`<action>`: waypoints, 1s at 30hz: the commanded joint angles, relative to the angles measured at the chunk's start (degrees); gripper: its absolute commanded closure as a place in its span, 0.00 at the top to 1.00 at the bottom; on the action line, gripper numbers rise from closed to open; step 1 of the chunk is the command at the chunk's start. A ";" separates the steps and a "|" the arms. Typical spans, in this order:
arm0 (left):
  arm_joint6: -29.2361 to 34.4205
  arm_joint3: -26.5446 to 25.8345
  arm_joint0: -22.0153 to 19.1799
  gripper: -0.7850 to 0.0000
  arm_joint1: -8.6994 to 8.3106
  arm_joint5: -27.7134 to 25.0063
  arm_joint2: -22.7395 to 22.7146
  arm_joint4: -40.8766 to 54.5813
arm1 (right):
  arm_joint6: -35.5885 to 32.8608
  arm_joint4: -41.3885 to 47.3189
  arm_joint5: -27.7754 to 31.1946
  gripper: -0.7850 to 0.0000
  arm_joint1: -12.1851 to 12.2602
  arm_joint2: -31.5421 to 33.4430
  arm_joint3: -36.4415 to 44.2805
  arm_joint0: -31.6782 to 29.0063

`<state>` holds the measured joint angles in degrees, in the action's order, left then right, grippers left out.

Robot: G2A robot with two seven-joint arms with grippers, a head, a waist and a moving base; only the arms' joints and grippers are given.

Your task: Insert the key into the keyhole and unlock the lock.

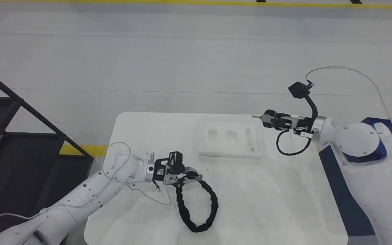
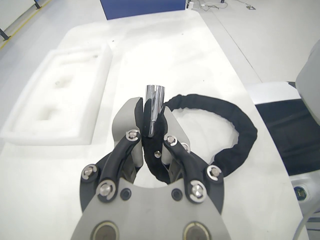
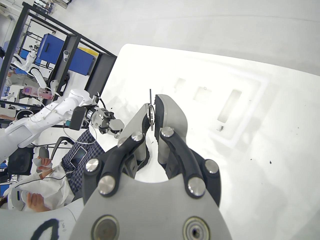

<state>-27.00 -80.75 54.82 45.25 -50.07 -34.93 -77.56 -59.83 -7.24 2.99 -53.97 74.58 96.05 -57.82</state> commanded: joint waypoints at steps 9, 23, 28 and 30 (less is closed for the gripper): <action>-4.91 -5.43 -2.30 0.00 0.27 -4.44 -4.64 3.60 | -14.58 6.28 -3.76 0.00 0.28 -2.29 3.82 3.38; -5.07 -5.45 -6.22 0.00 4.28 -2.24 -3.85 8.70 | -16.77 13.61 -5.40 0.00 0.64 -2.23 9.28 2.63; -5.76 -4.81 -6.48 0.00 4.63 -2.15 -3.74 9.11 | -15.45 14.35 -4.99 0.00 0.70 -1.60 9.25 2.36; -5.76 -4.81 -6.48 0.00 4.63 -2.15 -3.74 9.11 | -15.45 14.35 -4.99 0.00 0.70 -1.60 9.25 2.36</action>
<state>-32.77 -85.55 48.34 49.88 -52.22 -38.67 -68.44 -75.27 7.13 -1.98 -53.26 72.99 105.29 -55.47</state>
